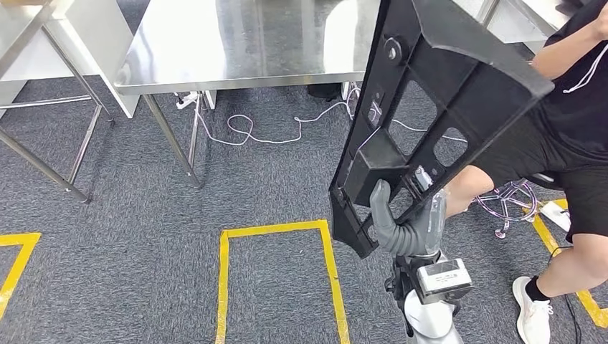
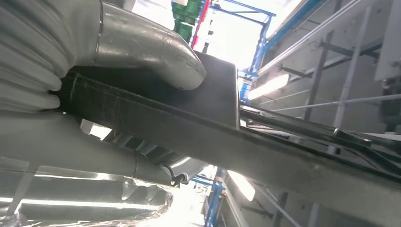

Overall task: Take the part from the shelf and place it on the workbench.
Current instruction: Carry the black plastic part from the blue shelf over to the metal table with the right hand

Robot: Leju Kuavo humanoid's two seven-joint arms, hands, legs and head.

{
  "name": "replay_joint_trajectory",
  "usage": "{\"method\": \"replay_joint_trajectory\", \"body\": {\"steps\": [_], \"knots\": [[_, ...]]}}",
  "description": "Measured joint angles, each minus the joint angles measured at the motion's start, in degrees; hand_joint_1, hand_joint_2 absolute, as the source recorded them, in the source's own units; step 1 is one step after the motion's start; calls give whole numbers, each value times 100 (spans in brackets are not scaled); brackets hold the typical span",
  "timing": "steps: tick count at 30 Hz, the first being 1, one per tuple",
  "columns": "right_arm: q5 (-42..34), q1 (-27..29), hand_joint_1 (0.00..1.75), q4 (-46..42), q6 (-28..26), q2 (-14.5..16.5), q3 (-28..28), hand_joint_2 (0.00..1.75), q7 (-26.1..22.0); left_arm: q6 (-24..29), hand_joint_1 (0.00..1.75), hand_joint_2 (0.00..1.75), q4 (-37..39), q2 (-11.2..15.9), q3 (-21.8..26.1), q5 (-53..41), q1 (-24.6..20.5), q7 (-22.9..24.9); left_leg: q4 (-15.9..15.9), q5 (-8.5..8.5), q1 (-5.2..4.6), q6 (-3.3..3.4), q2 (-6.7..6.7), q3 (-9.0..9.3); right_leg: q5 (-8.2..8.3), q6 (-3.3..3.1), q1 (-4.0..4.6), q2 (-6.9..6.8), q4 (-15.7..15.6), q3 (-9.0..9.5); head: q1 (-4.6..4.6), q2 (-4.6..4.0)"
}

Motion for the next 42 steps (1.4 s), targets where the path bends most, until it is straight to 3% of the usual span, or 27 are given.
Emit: {"method": "replay_joint_trajectory", "body": {"steps": [3, 4, 6, 7, 10, 13, 14, 15, 16, 18, 19, 21, 23, 25, 26, 28, 30, 31, 33, 34, 36, 39, 40, 42], "knots": [[-1, 1, 175, 22, 3, -1, -1, 175, 1, 1, 0, 175, -3, 13, 4, -2, 8, -1, 205, -153, 86, -216, -20, -45, 396, 265, -132, 11, -908, 453, 26, -1], [-1, 2, 175, 27, 3, 1, -3, 175, 0, 2, 0, 175, -5, 24, 8, -5, 6, -2, 315, -233, 96, -293, -27, -85, 448, 272, -159, 31, -1114, 567, 47, 0], [1, 19, 175, 36, 2, 6, -10, 175, 3, 2, 0, 175, -8, 44, 19, -7, 4, -8, 443, -337, 93, -373, -37, -141, 390, 157, -157, 73, -1118, 588, 50, 0], [1, 25, 175, 34, 1, 8, -14, 175, 3, 2, 0, 175, -7, 39, 27, -8, 6, -10, 459, -355, 110, -381, -41, -139, 371, 83, -159, 79, -1099, 582, 29, 1], [-1, 25, 175, 33, -1, 15, -15, 175, 3, 4, 0, 175, -7, 40, 56, -8, 5, -13, 732, -493, 146, -394, 31, -245, 342, -19, -129, 78, -1093, 621, -3, 0], [1, 31, 175, 34, -2, 19, -12, 175, 1, 7, 0, 175, -7, 37, 73, -9, 4, -15, 1816, -896, 131, -375, 96, -878, 300, -89, -59, 64, -1095, 657, -14, 1], [1, 35, 175, 34, -2, 20, -12, 175, 0, 8, 0, 175, -7, 36, 79, -9, 10, -15, 2095, -936, 122, -349, 97, -1083, 284, -112, -27, 63, -1095, 670, -15, 1], [1, 39, 175, 35, -2, 21, -12, 175, 0, 9, 0, 175, -7, 36, 84, -8, 14, -16, 2173, -859, 105, -304, 96, -1195, 266, -136, 7, 64, -1095, 691, -14, 1], [1, 41, 175, 35, -2, 23, -11, 175, -1, 9, 0, 175, -7, 35, 87, -8, 17, -18, 2030, -673, 75, -236, 95, -1194, 245, -158, 41, 65, -1096, 723, -14, 0], [4, 40, 175, 36, -1, 33, -8, 175, -6, 13, 0, 175, -7, 41, 92, -9, 16, -23, 1339, -206, -21, -46, 97, -952, 198, -189, 89, 68, -1106, 799, -8, -1], [5, 38, 175, 37, -2, 40, -7, 175, -10, 16, 0, 175, -7, 43, 94, -10, 13, -26, 1034, -67, -70, 38, 114, -829, 177, -187, 109, 69, -1117, 825, 0, -1], [8, 34, 175, 39, -2, 52, -4, 175, -15, 24, 0, 175, -8, 49, 98, -11, 9, -29, 766, -19, -143, 132, 142, -716, 152, -159, 109, 64, -1148, 845, 6, -1], [9, 25, 175, 34, 2, 61, 3, 175, -11, 25, 0, 175, -10, 50, 100, -11, 9, -24, 645, -11, -161, 146, 141, -652, 146, -106, 119, 46, -1217, 868, -7, -1], [10, 1, 175, 27, 13, 66, 13, 175, -2, 18, 0, 175, -11, 45, 101, -14, 10, -10, 420, 41, -136, 131, 132, -477, 84, -84, 142, 17, -1098, 842, -5, 0], [11, -14, 175, 24, 21, 67, 16, 175, 2, 10, 0, 175, -11, 40, 101, -16, 8, -3, 323, 61, -117, 123, 132, -386, -8, -91, 150, 7, -851, 725, 3, 0], [11, -26, 175, 24, 38, 60, 17, 175, 21, -7, 0, 175, -11, 34, 101, -20, 5, 8, 266, 41, -114, 124, 124, -295, -244, -103, 131, 4, -84, 297, 11, 0], [11, -8, 175, 25, 48, 54, 17, 175, 48, -13, 0, 175, -11, 33, 101, -20, 7, 13, 268, -16, -115, 111, 102, -243, -276, -41, 117, 3, 350, -55, 15, 0], [12, -3, 175, 26, 52, 53, 17, 175, 57, -16, 0, 175, -11, 31, 101, -20, 10, 15, 272, -50, -114, 95, 88, -205, -147, 20, 106, 2, 251, -79, 14, 0], [15, -4, 175, 26, 57, 53, 17, 175, 64, -27, 0, 175, -11, 26, 101, -23, 15, 18, 291, -136, -112, 46, 65, -118, 283, 131, 84, -5, -464, 155, 18, 0], [17, -6, 175, 25, 59, 55, 18, 175, 65, -33, 0, 175, -10, 23, 101, -25, 14, 19, 330, -199, -130, 14, 56, -94, 477, 142, 77, -10, -867, 311, 23, 0], [24, -5, 175, 24, 68, 58, 20, 175, 75, -42, 0, 175, -9, 20, 102, -29, 15, 27, 388, -308, -153, -54, 52, -77, 643, 60, 79, -13, -1268, 478, 6, 0], [45, -3, 175, 21, 97, 67, 22, 175, 75, -34, 0, 175, -12, 19, 104, -29, 13, 40, 445, -414, -121, -159, 67, -58, 637, -97, 51, 1, -1330, 538, -33, 1], [51, -5, 175, 20, 108, 79, 23, 175, 70, -28, 0, 175, -14, 17, 105, -29, 9, 40, 564, -485, -103, -197, 73, -101, 628, -139, 28, 3, -1349, 571, -39, 0], [60, -6, 175, 20, 140, 107, 31, 175, 64, -17, 0, 175, -15, 11, 105, -29, 10, 39, 1150, -757, -51, -283, 80, -392, 588, -208, -2, 2, -1372, 643, -55, 0]]}}
